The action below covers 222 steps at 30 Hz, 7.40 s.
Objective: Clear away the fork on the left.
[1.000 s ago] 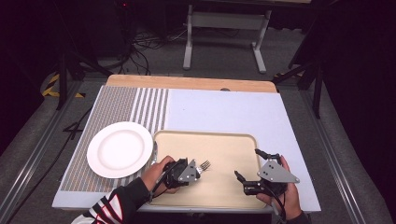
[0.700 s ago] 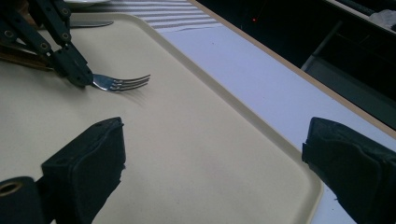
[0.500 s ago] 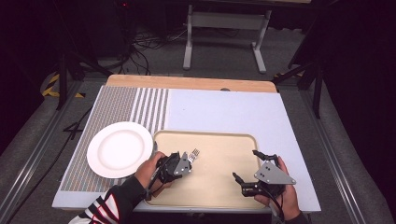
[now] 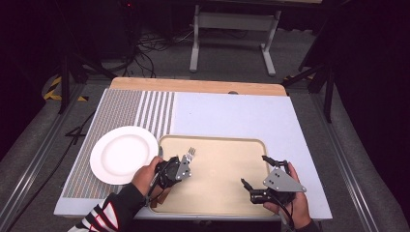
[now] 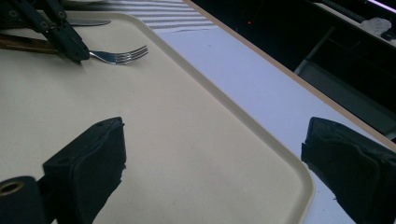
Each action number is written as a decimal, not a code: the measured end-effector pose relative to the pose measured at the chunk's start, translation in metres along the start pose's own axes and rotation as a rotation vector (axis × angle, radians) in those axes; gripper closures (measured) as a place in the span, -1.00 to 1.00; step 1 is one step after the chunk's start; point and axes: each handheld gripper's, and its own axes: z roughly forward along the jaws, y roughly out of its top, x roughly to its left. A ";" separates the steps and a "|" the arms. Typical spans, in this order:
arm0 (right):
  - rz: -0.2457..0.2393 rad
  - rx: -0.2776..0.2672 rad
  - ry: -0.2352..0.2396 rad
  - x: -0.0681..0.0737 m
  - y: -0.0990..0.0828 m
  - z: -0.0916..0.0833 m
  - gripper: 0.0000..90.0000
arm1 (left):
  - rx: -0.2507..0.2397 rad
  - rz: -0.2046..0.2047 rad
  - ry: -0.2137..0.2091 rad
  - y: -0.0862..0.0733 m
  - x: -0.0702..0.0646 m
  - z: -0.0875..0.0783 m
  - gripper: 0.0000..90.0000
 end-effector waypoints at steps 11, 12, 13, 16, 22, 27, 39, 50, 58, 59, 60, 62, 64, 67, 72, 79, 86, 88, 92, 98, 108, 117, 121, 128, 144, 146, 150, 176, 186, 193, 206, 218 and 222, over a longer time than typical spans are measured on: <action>0.001 0.007 -0.012 -0.001 0.000 0.000 -0.85 | 0.058 0.005 0.030 -0.005 0.002 -0.006 1.00; 0.003 0.008 -0.014 -0.001 0.000 0.000 -0.85 | 0.058 0.009 0.029 -0.005 0.002 -0.007 1.00; 0.003 0.008 -0.014 -0.001 0.000 0.000 -0.85 | 0.058 0.009 0.029 -0.005 0.002 -0.007 1.00; 0.003 0.011 -0.018 -0.002 0.000 -0.001 -0.85 | 0.071 0.003 0.027 -0.008 0.003 -0.010 1.00; 0.004 0.013 -0.017 -0.002 0.000 -0.001 -0.85 | 0.076 -0.005 0.034 -0.013 0.003 -0.013 0.98; 0.007 0.012 -0.013 -0.002 0.000 -0.001 -0.85 | 0.077 -0.002 0.037 -0.016 0.003 -0.015 0.98; 0.007 0.013 -0.009 -0.001 0.000 -0.001 -0.85 | 0.088 -0.017 0.044 -0.026 0.005 -0.022 0.97; 0.007 0.005 -0.004 0.000 0.001 0.000 -0.85 | 0.026 -0.044 0.050 -0.031 0.007 -0.032 0.93; 0.010 0.001 -0.001 0.000 0.001 0.000 -0.85 | -0.029 -0.047 0.071 -0.032 0.010 -0.041 0.91; 0.010 0.001 -0.001 0.000 0.001 0.000 -0.85 | -0.035 -0.043 0.073 -0.032 0.010 -0.042 0.91; 0.011 0.000 -0.002 0.000 0.001 0.000 -0.85 | -0.047 -0.043 0.079 -0.032 0.010 -0.043 0.88; 0.010 -0.002 -0.003 0.000 0.001 -0.001 -0.84 | -0.058 -0.043 0.091 -0.032 0.011 -0.045 0.86; 0.011 -0.004 -0.002 0.000 0.001 -0.001 -0.84 | -0.061 -0.047 0.094 -0.032 0.011 -0.045 0.83; 0.011 -0.005 -0.004 0.000 0.001 -0.001 -0.84 | -0.086 -0.047 0.100 -0.033 0.012 -0.048 0.78; 0.010 -0.005 -0.005 0.000 0.001 -0.001 -0.84 | -0.115 -0.044 0.107 -0.034 0.012 -0.051 0.71; 0.010 -0.006 -0.006 0.000 0.002 -0.002 -0.84 | -0.149 -0.034 0.109 -0.034 0.011 -0.055 0.60; 0.010 -0.007 -0.007 -0.001 0.002 -0.002 -0.84 | -0.204 -0.018 0.097 -0.032 0.009 -0.060 0.43; 0.010 -0.009 -0.007 -0.001 0.002 -0.002 -0.84 | -0.217 -0.007 0.086 -0.032 0.008 -0.061 0.39; 0.009 -0.011 -0.009 -0.001 0.002 -0.003 -0.84 | -0.236 0.001 0.081 -0.033 0.006 -0.063 0.25; 0.011 -0.016 -0.011 -0.001 0.002 -0.003 -0.84 | -0.274 -0.002 0.077 -0.035 0.006 -0.067 0.03; 0.014 -0.020 -0.008 0.000 0.002 -0.003 -0.84 | -0.330 -0.031 0.066 -0.037 0.001 -0.072 -0.39; 0.022 -0.035 -0.004 0.000 0.003 -0.004 -0.84 | -0.374 -0.061 0.087 -0.041 0.000 -0.078 -0.64; 0.026 -0.042 -0.002 0.000 0.003 -0.004 -0.85 | -0.387 -0.074 0.094 -0.044 0.000 -0.081 -0.71; 0.033 -0.057 -0.010 0.000 0.004 -0.007 -0.85 | -0.405 -0.073 0.106 -0.048 -0.001 -0.086 -0.76; 0.041 -0.083 -0.021 -0.001 0.005 -0.014 -0.85 | -0.408 -0.073 0.123 -0.058 -0.004 -0.096 -0.80; 0.039 -0.083 -0.023 0.000 0.004 -0.014 -0.85 | -0.401 -0.071 0.137 -0.060 -0.004 -0.097 -0.81; 0.039 -0.086 -0.033 -0.001 0.004 -0.016 -0.85 | -0.395 -0.078 0.156 -0.066 -0.004 -0.102 -0.81; 0.069 -0.103 -0.051 -0.004 -0.001 -0.018 -0.85 | -0.344 -0.085 0.196 -0.098 -0.004 -0.105 -0.82; 0.071 -0.094 -0.050 -0.003 -0.003 -0.016 -0.85 | -0.330 -0.112 0.192 -0.111 -0.003 -0.105 -0.81; 0.083 -0.091 -0.042 -0.004 -0.005 -0.012 -0.85 | -0.317 -0.145 0.195 -0.126 -0.002 -0.108 -0.82; 0.076 -0.093 -0.015 -0.002 0.000 -0.001 -0.86 | -0.202 -0.149 0.215 -0.151 0.000 -0.103 -0.86; 0.059 -0.105 0.006 -0.005 0.004 0.006 -0.86 | -0.159 -0.168 0.235 -0.165 0.001 -0.106 -0.84; 0.058 -0.103 0.008 -0.006 0.004 0.008 -0.86 | -0.158 -0.175 0.238 -0.171 0.003 -0.109 -0.80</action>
